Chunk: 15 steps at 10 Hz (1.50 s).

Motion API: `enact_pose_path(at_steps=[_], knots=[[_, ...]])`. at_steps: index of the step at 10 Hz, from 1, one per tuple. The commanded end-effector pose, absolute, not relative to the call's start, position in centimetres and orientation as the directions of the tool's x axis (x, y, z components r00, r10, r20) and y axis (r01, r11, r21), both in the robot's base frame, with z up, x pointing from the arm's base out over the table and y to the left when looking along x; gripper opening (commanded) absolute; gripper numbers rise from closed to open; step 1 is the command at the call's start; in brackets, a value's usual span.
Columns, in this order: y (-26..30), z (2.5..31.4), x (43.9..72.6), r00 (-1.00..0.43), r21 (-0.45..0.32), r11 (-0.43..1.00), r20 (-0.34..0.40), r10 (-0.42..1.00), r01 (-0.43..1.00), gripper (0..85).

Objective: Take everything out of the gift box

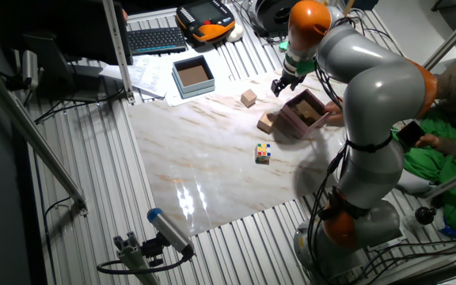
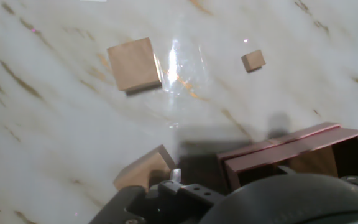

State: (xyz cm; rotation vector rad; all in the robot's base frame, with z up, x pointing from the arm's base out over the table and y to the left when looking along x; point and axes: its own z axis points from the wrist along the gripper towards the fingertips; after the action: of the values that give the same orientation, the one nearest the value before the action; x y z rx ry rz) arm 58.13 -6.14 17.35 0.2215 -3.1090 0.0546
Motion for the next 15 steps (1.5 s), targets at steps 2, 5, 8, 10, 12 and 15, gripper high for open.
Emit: enact_pose_path(at_steps=[2,5,8,10,12,15], knots=[[-6.5,16.9,58.2,-0.987,-0.015,0.987,0.024,-0.157,-0.158,68.0],[-5.9,15.6,58.6,-0.986,0.014,0.986,0.008,-0.164,-0.164,68.0],[-6.3,16.1,58.8,-0.984,0.014,0.985,0.017,-0.175,-0.175,68.0],[-8.1,16.4,59.2,-0.983,0.019,0.984,0.037,-0.178,-0.177,68.0],[-9.5,15.8,59.1,-0.984,0.011,0.985,0.037,-0.173,-0.173,68.0],[-11.5,14.6,58.1,-0.978,0.003,0.979,0.029,-0.205,-0.205,68.0]])
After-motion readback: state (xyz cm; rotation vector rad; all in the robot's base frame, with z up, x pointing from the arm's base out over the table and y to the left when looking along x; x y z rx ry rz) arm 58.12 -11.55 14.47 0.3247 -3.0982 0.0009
